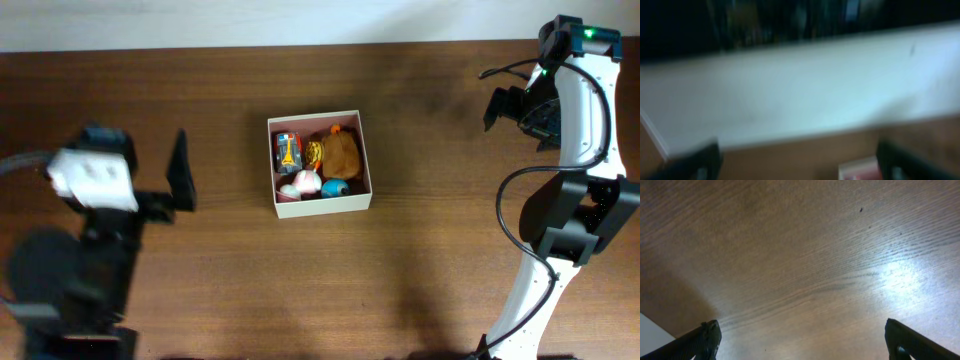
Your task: Pack container
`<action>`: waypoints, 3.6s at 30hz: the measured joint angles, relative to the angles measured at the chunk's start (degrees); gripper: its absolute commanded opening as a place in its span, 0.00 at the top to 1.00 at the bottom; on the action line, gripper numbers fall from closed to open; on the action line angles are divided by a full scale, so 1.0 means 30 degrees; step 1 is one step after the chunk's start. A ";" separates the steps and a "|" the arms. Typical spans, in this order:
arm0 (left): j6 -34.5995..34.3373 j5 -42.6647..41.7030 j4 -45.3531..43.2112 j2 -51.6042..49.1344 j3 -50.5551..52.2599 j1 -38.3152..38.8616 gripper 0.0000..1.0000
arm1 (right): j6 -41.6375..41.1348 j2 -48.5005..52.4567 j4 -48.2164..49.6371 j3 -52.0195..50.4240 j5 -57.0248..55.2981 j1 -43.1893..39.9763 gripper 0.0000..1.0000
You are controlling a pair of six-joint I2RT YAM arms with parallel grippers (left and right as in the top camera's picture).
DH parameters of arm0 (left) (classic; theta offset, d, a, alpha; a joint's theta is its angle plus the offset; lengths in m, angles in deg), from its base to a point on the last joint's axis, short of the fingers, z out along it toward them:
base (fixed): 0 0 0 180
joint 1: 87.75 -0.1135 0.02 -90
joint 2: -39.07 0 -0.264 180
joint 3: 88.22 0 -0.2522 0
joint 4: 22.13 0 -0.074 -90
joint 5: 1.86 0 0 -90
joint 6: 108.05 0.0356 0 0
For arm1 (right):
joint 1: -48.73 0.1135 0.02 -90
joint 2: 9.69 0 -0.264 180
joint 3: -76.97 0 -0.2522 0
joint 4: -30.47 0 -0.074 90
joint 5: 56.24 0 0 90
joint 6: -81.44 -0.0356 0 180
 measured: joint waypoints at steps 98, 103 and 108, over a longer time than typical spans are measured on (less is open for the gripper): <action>0.0051 -0.2353 -0.5493 1.3828 2.0524 0.0000 0.00 | -0.0007 -3.5277 2.9026 -3.2902 0.0743 0.3701 0.01; 0.0058 -0.2353 -0.5486 1.3828 2.0524 0.0000 0.01 | -0.0022 -3.8133 3.0724 -3.6763 0.1173 0.3701 0.01; 0.0051 -0.2353 -0.5486 1.3828 2.0524 0.0000 0.00 | -0.0015 -4.1288 3.0935 -3.9423 0.1246 0.4029 0.01</action>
